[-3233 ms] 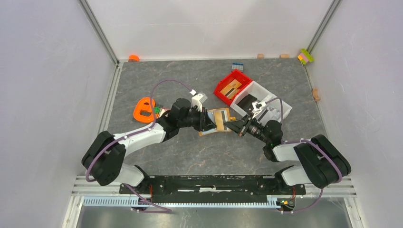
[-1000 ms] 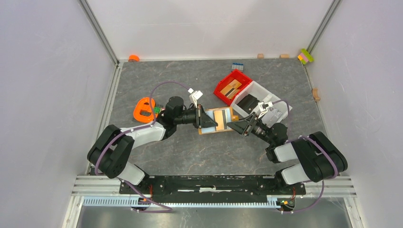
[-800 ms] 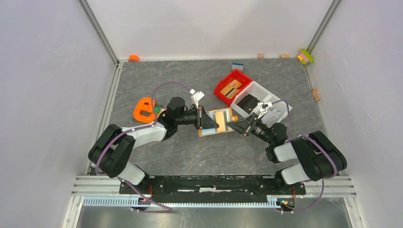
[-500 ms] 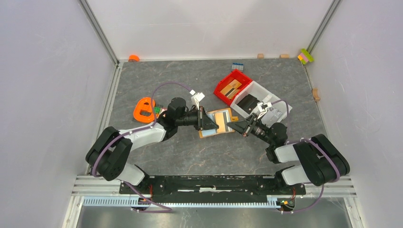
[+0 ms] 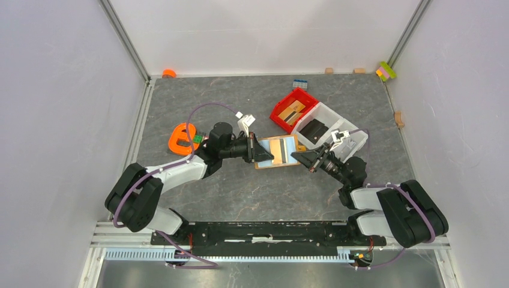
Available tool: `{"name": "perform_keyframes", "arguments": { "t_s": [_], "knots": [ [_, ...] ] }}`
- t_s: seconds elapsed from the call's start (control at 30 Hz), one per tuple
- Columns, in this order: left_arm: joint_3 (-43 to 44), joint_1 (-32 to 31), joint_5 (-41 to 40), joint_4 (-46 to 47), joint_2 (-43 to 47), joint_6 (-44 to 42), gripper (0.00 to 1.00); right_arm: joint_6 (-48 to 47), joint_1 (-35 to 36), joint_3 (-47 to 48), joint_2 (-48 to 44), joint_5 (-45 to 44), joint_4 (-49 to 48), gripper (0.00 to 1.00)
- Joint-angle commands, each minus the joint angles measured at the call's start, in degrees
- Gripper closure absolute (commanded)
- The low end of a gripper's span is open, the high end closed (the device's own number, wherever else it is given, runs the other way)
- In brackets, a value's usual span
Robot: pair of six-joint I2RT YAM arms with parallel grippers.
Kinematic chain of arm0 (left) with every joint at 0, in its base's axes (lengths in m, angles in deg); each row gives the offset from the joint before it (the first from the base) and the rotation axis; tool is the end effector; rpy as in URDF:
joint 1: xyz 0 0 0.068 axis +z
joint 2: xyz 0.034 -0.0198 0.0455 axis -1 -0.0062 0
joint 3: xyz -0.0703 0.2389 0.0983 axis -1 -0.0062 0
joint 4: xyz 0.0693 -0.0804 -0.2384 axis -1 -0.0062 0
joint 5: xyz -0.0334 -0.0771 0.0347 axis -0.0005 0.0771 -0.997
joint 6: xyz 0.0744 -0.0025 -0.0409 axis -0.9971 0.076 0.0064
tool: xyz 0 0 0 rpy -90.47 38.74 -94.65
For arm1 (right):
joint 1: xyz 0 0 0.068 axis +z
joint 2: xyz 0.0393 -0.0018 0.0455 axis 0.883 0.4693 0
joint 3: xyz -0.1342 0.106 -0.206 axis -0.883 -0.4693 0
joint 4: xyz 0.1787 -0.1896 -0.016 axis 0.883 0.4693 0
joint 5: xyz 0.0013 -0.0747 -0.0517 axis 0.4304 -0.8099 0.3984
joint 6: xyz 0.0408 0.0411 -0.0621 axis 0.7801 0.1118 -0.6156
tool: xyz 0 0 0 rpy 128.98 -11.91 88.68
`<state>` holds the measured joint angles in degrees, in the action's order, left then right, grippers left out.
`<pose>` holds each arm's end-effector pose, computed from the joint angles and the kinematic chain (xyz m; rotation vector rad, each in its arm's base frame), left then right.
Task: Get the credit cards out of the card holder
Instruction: Remove the credit card from the card holder, then place the card holder at the center of the board.
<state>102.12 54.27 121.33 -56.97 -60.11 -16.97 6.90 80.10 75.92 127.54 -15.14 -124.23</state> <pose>0.2455 -0.2282 0.2023 0.4177 2.0867 -1.4234 0.2076 0.1102 0.1708 -0.0260 1.6506 1.3839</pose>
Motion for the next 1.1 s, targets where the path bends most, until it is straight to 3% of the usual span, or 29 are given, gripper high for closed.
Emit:
{"name": "perform_keyframes", "arguments": {
  "t_s": [0.0, 0.67, 1.07],
  "knots": [
    [-0.2, 1.2, -3.1, -0.3, 2.2, -1.9, 0.98, 0.1, -1.6, -1.1, -0.1, -1.6, -3.6, 1.0],
    [-0.3, 2.6, -5.0, -2.5, 1.9, -1.5, 0.98, 1.1, -3.3, -2.1, -0.5, -2.1, -3.7, 1.0],
    [0.0, 2.7, -6.9, -4.6, 2.4, -2.2, 0.98, -1.5, -3.1, 2.6, 6.6, -2.9, 9.9, 0.97]
  ]
}}
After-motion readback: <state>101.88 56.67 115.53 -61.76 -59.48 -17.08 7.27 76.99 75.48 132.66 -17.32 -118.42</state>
